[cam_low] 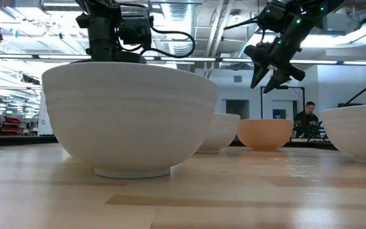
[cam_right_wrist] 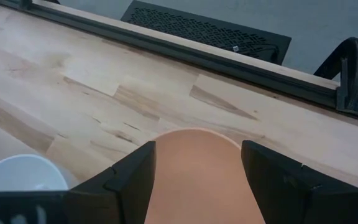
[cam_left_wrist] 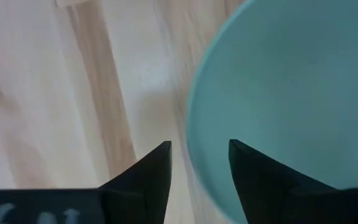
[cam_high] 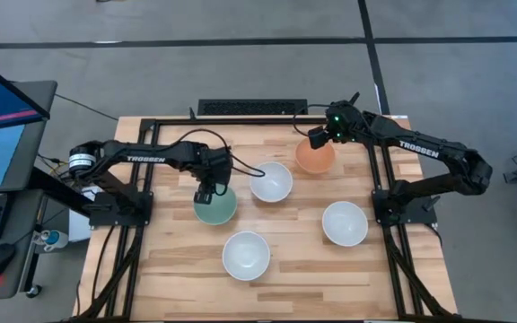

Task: Nest bowls inside each other
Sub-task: Stack the green bowl on top of the middle white bowl

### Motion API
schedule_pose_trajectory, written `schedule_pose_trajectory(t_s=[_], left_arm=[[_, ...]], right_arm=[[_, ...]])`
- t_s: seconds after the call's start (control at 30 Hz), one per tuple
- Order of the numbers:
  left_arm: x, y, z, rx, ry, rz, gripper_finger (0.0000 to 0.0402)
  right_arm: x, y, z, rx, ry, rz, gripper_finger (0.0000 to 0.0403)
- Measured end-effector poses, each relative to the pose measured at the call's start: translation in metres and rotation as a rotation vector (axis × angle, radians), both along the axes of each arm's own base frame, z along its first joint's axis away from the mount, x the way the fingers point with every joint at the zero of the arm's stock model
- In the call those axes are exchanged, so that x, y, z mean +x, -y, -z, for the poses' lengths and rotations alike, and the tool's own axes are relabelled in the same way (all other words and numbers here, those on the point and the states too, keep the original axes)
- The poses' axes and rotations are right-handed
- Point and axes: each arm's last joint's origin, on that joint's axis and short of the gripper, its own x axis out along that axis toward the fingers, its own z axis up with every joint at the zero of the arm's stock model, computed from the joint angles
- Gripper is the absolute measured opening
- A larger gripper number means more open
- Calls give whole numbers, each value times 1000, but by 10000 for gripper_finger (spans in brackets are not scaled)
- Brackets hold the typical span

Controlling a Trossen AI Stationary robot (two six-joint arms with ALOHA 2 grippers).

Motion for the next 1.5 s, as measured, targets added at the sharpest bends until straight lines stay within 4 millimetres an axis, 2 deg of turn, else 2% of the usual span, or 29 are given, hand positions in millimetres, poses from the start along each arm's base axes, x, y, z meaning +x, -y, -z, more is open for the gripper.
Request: schedule_pose_trajectory(t_s=[0.37,0.83,0.97,1.17,1.3,1.4,1.5], left_arm=[[-1,1,2,-2,-8,2,56],[3,0,2,12,30,8,6],[3,0,2,10,31,7,4],[-3,1,14,19,12,-26,2],[-1,2,11,18,24,-32,2],[3,3,7,-49,51,-23,3],[5,4,6,-64,64,-29,19]], right_arm=[[0,0,0,0,0,0,260],[0,0,0,4,3,5,260],[0,0,0,4,3,5,260],[0,0,1,8,-3,6,260],[-1,0,1,9,-5,6,260],[-1,0,1,9,-4,6,260],[-1,0,1,9,-4,6,260]])
